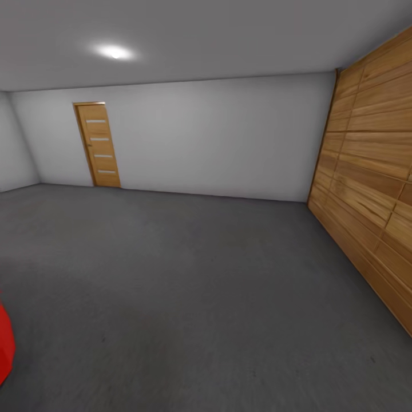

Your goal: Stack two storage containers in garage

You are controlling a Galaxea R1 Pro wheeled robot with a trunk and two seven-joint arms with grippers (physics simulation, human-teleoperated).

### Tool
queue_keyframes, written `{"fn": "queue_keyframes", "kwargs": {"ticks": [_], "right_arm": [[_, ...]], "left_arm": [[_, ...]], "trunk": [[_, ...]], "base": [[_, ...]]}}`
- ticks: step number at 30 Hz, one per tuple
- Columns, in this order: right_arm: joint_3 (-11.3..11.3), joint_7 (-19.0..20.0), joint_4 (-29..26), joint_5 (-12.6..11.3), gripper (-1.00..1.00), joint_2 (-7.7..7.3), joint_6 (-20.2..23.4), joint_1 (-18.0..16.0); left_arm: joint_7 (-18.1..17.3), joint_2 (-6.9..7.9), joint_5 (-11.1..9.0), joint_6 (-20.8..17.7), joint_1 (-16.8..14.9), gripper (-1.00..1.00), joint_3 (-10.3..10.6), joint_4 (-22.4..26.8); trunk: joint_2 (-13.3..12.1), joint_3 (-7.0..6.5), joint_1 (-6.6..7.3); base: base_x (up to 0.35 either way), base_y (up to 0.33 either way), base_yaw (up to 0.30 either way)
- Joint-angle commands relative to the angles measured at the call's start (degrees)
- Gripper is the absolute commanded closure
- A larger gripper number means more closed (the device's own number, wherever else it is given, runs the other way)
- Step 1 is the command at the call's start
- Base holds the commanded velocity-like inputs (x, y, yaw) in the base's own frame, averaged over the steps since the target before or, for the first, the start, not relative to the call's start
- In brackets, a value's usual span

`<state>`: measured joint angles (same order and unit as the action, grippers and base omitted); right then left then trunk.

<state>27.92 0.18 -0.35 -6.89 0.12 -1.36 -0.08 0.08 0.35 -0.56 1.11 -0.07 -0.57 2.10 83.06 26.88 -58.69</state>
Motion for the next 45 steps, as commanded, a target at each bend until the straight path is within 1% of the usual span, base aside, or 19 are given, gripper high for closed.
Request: {"fn": "queue_keyframes", "kwargs": {"ticks": [1,13,45], "right_arm": [[0.5,0.0,0.0,-0.6,-1.0,-0.01,-0.2,0.0],[0.5,0.1,0.0,-0.5,-1.0,-0.09,-0.2,0.0],[0.5,0.0,0.0,-0.5,-1.0,-0.12,-0.2,0.0]], "left_arm": [[0.0,0.0,-0.1,0.1,0.0,-1.0,0.0,0.0],[0.0,0.0,-0.1,0.1,0.0,-1.0,0.0,0.0],[0.0,-0.04,-0.1,0.1,0.0,-1.0,0.0,0.0]], "trunk": [[0.0,0.04,-0.03],[0.0,0.04,-0.03],[0.0,0.04,-0.03]], "base": [[0.322,0.0,0.0],[0.322,0.0,0.03],[0.322,0.0,0.261]]}}
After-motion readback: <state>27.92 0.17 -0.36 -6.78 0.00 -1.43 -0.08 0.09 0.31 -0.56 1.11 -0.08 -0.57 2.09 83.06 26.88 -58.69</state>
